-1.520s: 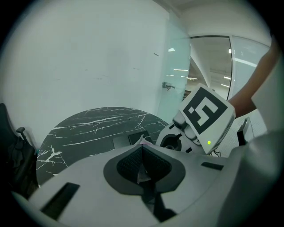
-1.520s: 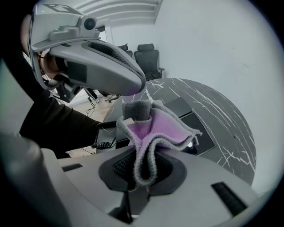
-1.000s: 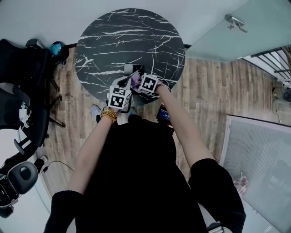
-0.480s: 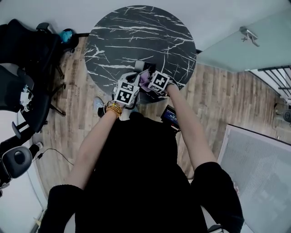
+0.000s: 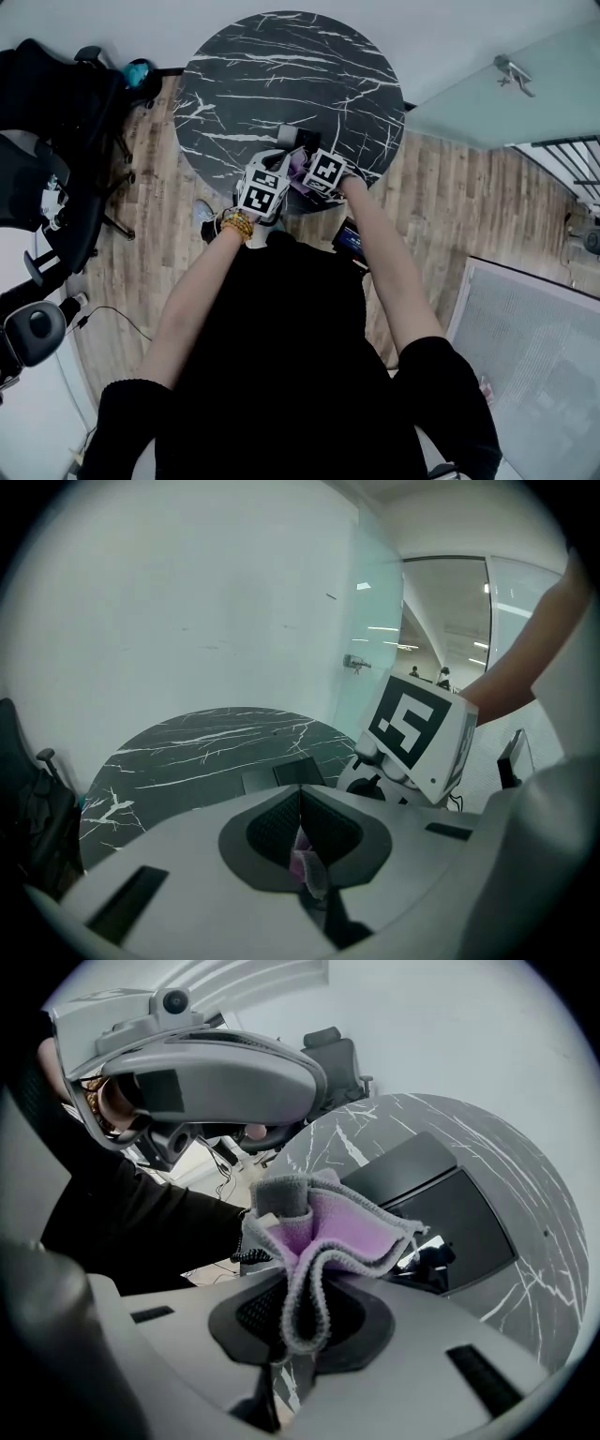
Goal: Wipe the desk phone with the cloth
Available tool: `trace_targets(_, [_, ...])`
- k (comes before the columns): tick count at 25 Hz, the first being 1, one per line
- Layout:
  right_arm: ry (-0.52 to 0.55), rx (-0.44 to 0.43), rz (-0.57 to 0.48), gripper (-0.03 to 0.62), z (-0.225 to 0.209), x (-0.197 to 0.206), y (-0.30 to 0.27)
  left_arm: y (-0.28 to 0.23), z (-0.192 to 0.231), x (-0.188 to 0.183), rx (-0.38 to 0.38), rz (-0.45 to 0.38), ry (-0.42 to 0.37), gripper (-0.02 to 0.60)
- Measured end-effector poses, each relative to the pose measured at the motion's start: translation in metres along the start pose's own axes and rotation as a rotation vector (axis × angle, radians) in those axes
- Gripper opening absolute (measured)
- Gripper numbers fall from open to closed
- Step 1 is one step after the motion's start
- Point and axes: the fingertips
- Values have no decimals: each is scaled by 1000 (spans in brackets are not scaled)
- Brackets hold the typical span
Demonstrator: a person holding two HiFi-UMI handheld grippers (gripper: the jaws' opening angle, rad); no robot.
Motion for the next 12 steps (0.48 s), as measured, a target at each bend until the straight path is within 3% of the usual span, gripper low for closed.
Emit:
trace_targets(5, [-37, 4, -24, 55, 2, -2, 1, 3, 2, -4, -11, -36, -10, 12])
trace_targets(12, [-159, -11, -199, 55, 5, -24, 26, 12, 7, -24, -38, -96, -22, 12])
Point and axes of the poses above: the fingertips, and each gripper's own axes: y backward along the fingers, z to its left, x out of its underside, and after that the axes turned 6 degrees about -x, right-handed
